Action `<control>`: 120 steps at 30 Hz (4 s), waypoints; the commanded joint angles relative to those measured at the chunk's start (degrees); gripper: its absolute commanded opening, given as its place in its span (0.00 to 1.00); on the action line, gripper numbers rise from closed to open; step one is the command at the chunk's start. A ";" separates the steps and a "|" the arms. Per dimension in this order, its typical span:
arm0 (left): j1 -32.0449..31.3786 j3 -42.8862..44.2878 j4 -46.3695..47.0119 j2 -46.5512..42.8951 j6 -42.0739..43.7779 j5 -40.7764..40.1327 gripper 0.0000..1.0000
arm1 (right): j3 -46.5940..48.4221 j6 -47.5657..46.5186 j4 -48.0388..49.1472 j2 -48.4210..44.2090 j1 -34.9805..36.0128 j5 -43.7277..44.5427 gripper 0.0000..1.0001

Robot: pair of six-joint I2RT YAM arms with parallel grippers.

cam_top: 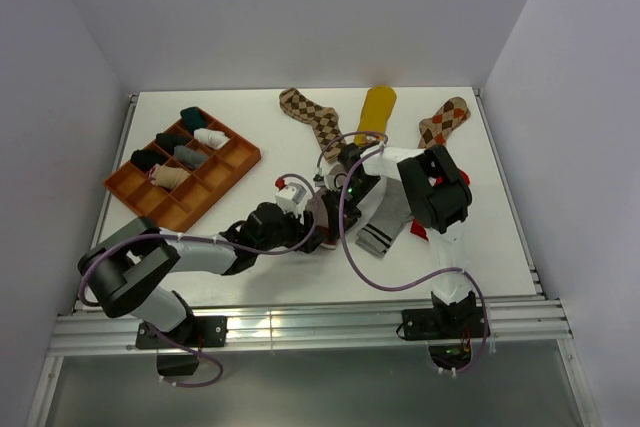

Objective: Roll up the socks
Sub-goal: Roll the sock at the center of the board.

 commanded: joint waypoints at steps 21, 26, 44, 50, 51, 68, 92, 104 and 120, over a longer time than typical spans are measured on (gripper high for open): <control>-0.30 3.34 -0.19 7.35 -6.31 -3.44 0.29 | 1.59 0.54 0.68 -0.99 -0.33 2.20 0.02; -0.30 4.83 -4.86 8.84 -8.42 -3.44 0.02 | 1.15 0.71 2.25 -3.53 -0.33 3.70 0.12; 0.41 17.49 -38.42 8.58 -20.02 -2.65 0.00 | -8.95 -4.10 15.70 -30.68 -5.78 19.16 0.50; 2.07 20.04 -44.59 7.61 -21.17 1.03 0.00 | -19.75 -14.21 24.04 -45.87 -2.98 24.17 0.50; 2.86 20.21 -44.94 7.70 -21.34 3.48 0.00 | -23.86 -15.53 25.71 -47.64 -0.10 25.66 0.50; 5.68 21.71 -48.55 9.63 -21.26 9.83 0.00 | -38.23 -27.50 45.06 -45.91 31.30 46.24 0.55; 6.12 22.59 -48.28 8.75 -20.11 12.38 0.00 | -34.89 -24.25 47.53 -33.33 36.50 54.50 0.38; 7.17 20.13 -46.17 3.93 -23.36 11.06 0.29 | -30.76 -21.17 37.87 -35.53 28.07 38.17 0.16; 8.23 15.47 -40.99 -6.71 -24.95 -0.97 0.45 | -13.10 -19.68 13.26 -22.37 10.40 8.55 0.11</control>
